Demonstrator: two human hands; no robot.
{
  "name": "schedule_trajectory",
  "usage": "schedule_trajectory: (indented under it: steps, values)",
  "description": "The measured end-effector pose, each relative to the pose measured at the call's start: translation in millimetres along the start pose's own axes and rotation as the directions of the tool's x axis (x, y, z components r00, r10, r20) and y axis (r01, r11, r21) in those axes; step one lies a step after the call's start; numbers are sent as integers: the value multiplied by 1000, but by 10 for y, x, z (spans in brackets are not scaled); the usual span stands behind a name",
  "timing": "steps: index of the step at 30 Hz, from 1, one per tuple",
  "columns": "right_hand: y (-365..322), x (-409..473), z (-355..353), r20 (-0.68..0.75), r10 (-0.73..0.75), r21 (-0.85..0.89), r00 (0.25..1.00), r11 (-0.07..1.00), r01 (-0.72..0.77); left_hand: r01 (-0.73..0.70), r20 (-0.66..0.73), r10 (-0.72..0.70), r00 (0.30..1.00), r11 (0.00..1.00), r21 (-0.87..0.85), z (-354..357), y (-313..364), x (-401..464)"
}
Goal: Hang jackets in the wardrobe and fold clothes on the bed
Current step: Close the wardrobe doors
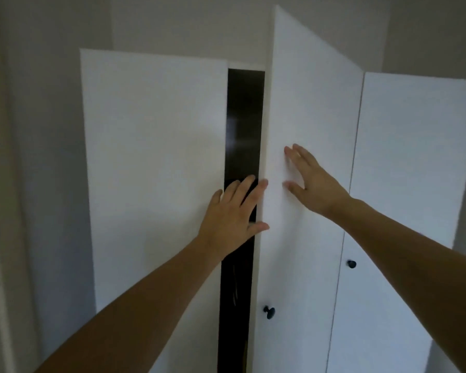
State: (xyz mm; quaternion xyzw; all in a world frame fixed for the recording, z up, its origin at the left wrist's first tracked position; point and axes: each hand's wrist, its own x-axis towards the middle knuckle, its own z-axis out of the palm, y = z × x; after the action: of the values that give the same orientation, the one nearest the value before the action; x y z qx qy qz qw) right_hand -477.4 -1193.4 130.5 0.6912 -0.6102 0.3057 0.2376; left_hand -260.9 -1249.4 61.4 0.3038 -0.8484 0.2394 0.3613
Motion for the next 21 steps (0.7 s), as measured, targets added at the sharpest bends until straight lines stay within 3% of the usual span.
schedule_trajectory:
  steps: [4,8,21]
  values:
    - [-56,147,536,147,57,-131,988,991,-37,49,60,-61,996,982,181,312,-471,140]
    - [-161,353,994,145,132,-259,981,962,-91,51,60,-71,996,955,292,557,-805,380]
    - [66,601,1725,75,178,-400,981,907,-134,183,92,-215,972,943,278,1171,-1262,759]
